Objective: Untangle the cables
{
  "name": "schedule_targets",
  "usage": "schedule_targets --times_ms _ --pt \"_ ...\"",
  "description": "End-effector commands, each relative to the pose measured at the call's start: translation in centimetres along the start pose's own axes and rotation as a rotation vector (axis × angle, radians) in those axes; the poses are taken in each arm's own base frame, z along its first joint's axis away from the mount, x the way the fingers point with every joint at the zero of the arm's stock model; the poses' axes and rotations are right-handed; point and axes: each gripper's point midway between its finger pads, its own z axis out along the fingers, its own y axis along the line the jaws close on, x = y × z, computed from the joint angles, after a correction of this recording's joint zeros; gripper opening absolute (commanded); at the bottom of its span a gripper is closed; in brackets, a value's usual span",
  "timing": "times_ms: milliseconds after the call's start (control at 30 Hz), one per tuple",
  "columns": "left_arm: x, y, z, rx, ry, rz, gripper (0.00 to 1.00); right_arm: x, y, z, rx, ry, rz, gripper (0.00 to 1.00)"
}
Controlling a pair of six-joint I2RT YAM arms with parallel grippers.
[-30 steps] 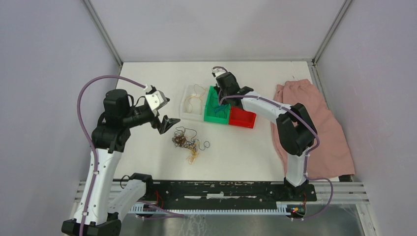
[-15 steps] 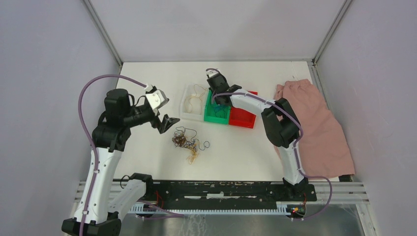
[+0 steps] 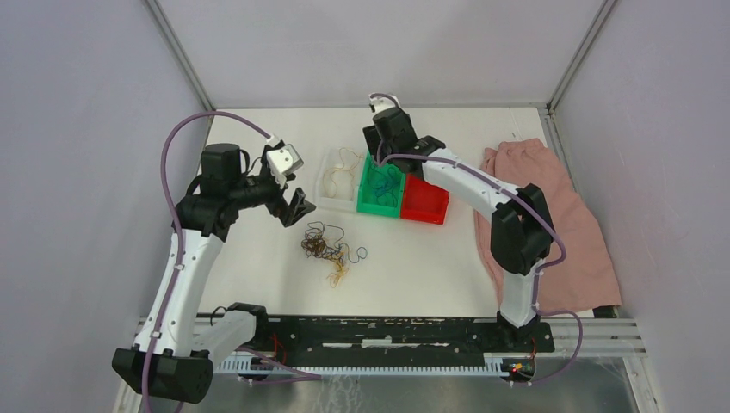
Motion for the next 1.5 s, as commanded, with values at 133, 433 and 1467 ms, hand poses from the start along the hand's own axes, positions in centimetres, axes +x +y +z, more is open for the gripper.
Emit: schedule_targets --times_ms 133,433,1467 --pt "-0.8 0.7 -0.6 -0.049 -0.007 -0.018 0.99 -1.0 1.1 -5.0 -0.107 -0.057 0.078 0.82" --pt "0.3 0.8 -0.1 -0.039 0.012 0.001 0.99 5.3 9.4 -12.1 -0.544 -0.004 0.054 0.77" --pt "0.5 -0.4 -0.8 -0.021 0.011 -0.002 0.99 17.9 16.7 -10.1 -0.682 0.114 -0.374 0.11"
